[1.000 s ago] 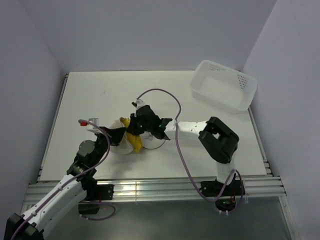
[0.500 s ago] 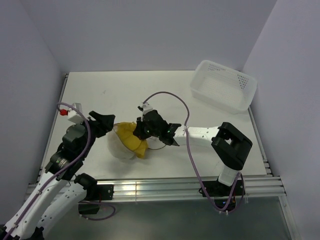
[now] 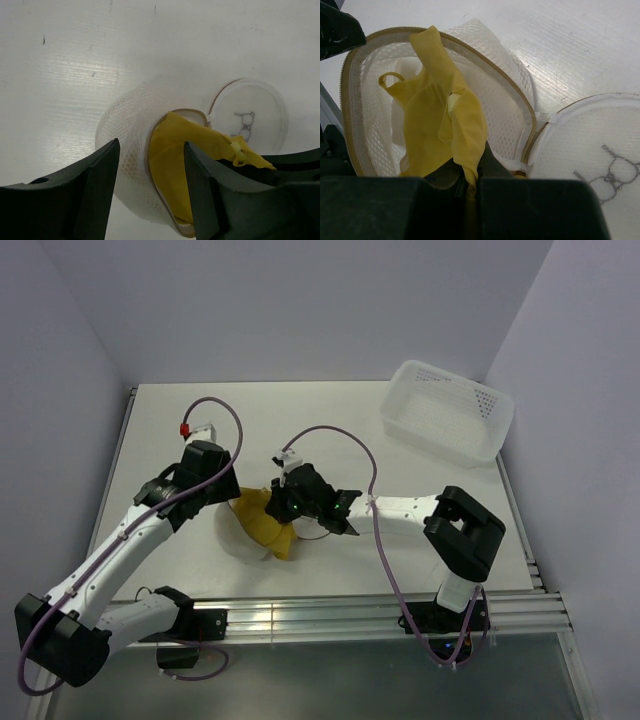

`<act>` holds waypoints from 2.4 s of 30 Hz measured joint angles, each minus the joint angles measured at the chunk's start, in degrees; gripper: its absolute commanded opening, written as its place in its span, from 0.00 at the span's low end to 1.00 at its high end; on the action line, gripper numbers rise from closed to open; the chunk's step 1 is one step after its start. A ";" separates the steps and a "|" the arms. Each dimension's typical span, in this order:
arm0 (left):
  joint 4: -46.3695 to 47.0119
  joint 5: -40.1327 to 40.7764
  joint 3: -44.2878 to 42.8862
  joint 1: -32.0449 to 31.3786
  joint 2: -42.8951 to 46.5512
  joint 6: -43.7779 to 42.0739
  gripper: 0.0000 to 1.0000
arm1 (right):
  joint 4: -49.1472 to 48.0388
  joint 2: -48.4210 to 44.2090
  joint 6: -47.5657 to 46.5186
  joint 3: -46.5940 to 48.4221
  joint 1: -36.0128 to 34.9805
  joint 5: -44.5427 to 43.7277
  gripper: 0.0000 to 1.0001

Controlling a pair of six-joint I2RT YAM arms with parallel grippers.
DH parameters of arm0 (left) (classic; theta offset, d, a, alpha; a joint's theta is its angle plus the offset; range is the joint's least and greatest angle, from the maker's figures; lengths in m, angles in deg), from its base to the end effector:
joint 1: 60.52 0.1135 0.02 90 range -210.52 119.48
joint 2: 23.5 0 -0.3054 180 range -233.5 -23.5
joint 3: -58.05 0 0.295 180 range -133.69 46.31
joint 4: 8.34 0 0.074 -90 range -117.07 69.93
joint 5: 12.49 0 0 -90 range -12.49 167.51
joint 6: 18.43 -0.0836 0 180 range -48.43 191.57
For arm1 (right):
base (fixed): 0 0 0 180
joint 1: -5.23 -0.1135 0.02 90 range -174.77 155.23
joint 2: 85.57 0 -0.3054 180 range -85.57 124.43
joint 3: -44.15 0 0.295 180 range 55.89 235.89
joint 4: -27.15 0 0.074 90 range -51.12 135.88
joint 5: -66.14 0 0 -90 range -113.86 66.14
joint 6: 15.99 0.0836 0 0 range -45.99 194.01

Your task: Place the bra in the laundry bag and zip it closed

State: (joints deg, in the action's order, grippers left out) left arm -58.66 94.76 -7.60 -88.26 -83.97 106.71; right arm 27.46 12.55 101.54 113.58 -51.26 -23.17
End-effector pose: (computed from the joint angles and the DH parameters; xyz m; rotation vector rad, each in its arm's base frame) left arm 0.2521 -0.1046 0.2968 -0.2944 2.3040 -0.1991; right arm 0.2530 0.3839 0.1978 -0.5594 2.1347 0.8798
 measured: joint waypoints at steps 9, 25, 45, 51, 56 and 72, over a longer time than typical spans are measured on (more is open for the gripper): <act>0.22 -2.82 0.24 2.82 -1.77 -4.52 0.39 | 0.02 -0.55 -0.37 0.00 0.00 0.00 0.00; 5.60 -9.31 2.36 5.77 -2.56 -6.86 0.00 | 0.11 -1.25 -1.88 0.00 -0.02 0.50 0.00; 22.95 -27.45 13.81 5.14 9.18 1.86 0.00 | 1.33 -1.20 2.14 4.70 -0.26 1.77 0.00; 26.34 -28.46 16.33 4.76 13.51 4.35 0.00 | -5.05 4.59 12.44 5.05 -0.46 -3.26 0.00; 28.17 -28.44 18.01 4.79 14.86 5.73 0.00 | -7.13 9.42 17.51 6.36 -1.53 -6.01 0.00; 27.58 -21.90 19.23 4.66 14.40 8.33 0.00 | -2.10 5.22 14.64 4.55 -1.07 -11.85 0.86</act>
State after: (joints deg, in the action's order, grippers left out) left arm -31.07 72.86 11.63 -83.61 -69.56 115.03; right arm 25.37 17.78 116.19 118.12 -52.33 -35.02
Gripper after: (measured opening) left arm 0.012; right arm 0.838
